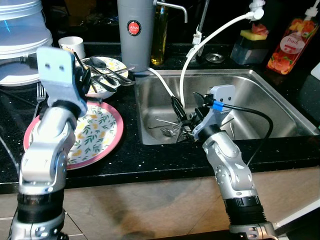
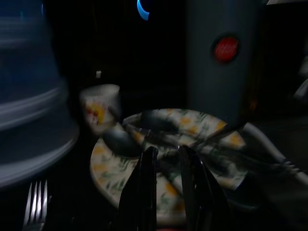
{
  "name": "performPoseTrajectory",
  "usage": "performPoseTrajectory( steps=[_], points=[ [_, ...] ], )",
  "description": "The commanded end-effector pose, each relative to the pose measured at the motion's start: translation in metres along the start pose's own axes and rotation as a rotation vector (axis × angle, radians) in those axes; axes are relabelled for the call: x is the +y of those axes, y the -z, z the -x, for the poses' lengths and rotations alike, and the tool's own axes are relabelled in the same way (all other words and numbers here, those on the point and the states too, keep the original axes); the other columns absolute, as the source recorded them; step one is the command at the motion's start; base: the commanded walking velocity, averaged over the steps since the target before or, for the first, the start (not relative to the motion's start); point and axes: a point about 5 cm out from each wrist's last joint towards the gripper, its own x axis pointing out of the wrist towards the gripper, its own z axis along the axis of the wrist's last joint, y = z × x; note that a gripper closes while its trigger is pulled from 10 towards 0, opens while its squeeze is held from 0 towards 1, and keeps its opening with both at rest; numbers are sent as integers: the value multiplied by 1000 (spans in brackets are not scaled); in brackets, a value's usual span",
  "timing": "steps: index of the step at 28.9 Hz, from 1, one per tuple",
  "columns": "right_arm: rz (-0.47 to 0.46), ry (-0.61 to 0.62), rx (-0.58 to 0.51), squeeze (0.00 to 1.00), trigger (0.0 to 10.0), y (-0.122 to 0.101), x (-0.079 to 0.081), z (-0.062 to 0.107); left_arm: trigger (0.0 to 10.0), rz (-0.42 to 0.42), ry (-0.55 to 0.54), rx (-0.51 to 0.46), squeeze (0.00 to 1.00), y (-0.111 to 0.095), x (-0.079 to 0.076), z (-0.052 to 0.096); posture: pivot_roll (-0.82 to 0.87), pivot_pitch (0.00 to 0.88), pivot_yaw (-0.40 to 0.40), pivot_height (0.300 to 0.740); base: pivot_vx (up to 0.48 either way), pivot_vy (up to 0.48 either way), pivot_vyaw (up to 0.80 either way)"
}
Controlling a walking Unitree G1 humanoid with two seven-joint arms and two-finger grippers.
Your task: Kitchen organization
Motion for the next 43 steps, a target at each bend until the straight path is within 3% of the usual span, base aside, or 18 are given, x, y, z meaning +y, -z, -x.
performPoseTrajectory(
  steps=[1,2,3,4,7,8,14,28,32,43],
  points=[
    [-13,-4,10,0,10000,1,-1,1,10000,-1,-22,56,0,6,4,-3,12,130,-43,740,0,0,0],
    [-13,-4,10,0,10000,1,-1,1,10000,-1,-22,56,0,6,4,-3,12,130,-43,740,0,0,0],
    [-11,-9,10,0,10000,1,-1,0,10000,13,-31,69,937,6,5,-6,10,130,-42,740,0,0,0],
    [-10,-13,10,0,10000,0,-2,0,10000,18,-39,80,1000,6,6,-8,10,130,-42,740,0,0,0],
    [-7,-20,10,0,10000,-2,-4,0,10000,19,-46,92,1000,7,7,-10,8,132,-41,740,0,0,0],
    [-6,-24,12,0,10000,-2,-5,0,10000,14,-35,97,0,8,6,-11,8,132,-41,740,0,0,0],
    [-6,-38,19,0,10000,-1,-4,0,10000,0,0,95,0,8,3,-10,8,132,-41,740,0,0,0],
    [-13,-45,25,0,10000,0,-4,0,10000,51,-20,172,0,14,8,-16,15,123,-44,740,0,0,0],
    [-16,-52,30,0,10000,0,-4,-1,10000,79,-25,253,0,21,11,-27,15,119,-48,740,0,0,0],
    [-36,-90,49,0,10000,-5,-5,-5,10000,3,-35,368,0,20,22,-54,17,103,-51,740,0,0,0]
  ],
)
